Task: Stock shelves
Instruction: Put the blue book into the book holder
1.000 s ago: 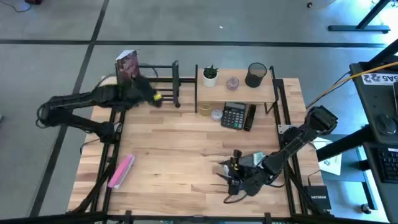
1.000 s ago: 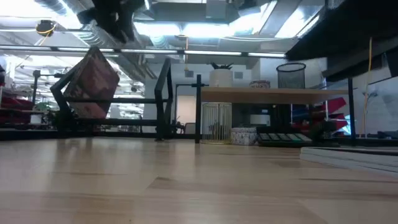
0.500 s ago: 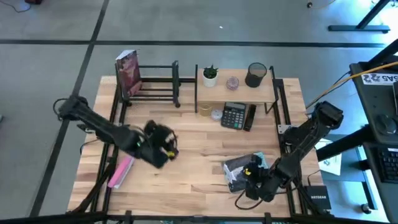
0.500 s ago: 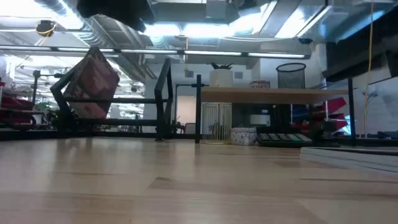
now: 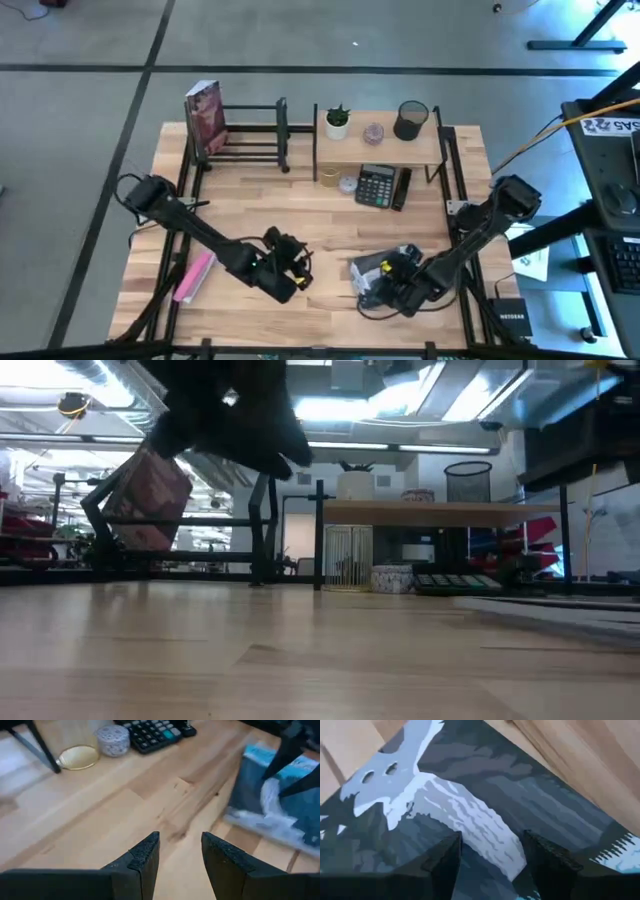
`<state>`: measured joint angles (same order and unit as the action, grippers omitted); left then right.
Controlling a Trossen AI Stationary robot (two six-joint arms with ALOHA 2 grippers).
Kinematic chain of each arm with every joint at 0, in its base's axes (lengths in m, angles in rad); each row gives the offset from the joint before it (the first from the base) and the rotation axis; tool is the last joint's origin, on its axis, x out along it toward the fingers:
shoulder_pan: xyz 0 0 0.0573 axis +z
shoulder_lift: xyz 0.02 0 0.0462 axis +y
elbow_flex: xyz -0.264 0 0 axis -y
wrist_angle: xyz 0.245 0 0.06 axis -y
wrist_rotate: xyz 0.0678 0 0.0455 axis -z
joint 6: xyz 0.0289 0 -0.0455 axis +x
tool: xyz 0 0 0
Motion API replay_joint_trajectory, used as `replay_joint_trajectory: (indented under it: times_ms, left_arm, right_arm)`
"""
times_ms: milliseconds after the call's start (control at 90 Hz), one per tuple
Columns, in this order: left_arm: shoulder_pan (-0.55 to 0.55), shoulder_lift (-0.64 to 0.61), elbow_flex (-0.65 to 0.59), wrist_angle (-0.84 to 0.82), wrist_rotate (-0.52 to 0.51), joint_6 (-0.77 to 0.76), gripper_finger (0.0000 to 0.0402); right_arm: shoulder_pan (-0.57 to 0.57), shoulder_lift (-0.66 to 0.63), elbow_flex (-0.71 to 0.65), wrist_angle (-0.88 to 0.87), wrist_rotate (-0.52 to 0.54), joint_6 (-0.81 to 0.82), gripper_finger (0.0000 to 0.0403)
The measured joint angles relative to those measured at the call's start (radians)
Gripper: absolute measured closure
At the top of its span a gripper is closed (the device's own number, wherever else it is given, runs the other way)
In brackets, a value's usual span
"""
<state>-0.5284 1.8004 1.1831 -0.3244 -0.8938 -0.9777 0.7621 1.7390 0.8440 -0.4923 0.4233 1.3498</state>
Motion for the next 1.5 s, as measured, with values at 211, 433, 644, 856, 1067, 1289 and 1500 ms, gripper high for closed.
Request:
replay_joint_trajectory:
  times_ms: [211,433,644,856,1067,1289,1500]
  left_arm:
    - [0.006,-0.003,0.0,0.031,0.0,0.043,0.0273]
    - [0.006,-0.003,0.0,0.03,0.0,0.043,0.0273]
    - [0.006,-0.003,0.0,0.022,0.004,0.038,0.0273]
    - [0.017,0.001,0.0,0.016,0.028,0.012,0.0273]
    - [0.081,0.052,0.0,-0.02,0.098,-0.037,0.0273]
    - [0.168,0.143,0.0,0.049,0.288,-0.014,0.0273]
    - [0.171,0.192,0.0,0.15,0.402,0.016,0.0273]
  right_arm:
    - [-0.141,0.058,-0.008,0.363,-0.001,-0.342,0.0205]
    - [-0.25,0.097,-0.012,0.687,-0.098,-0.783,0.0205]
    - [-0.187,-0.035,0.033,0.459,-0.05,-0.772,0.0205]
    - [-0.056,-0.108,0.037,0.029,-0.106,-0.368,0.0205]
    - [0.025,-0.081,-0.012,-0.002,-0.235,-0.12,0.0205]
    - [-0.028,-0.071,-0.072,0.08,-0.235,-0.114,0.0205]
    - [-0.16,-0.062,-0.079,0.162,-0.187,-0.318,0.0205]
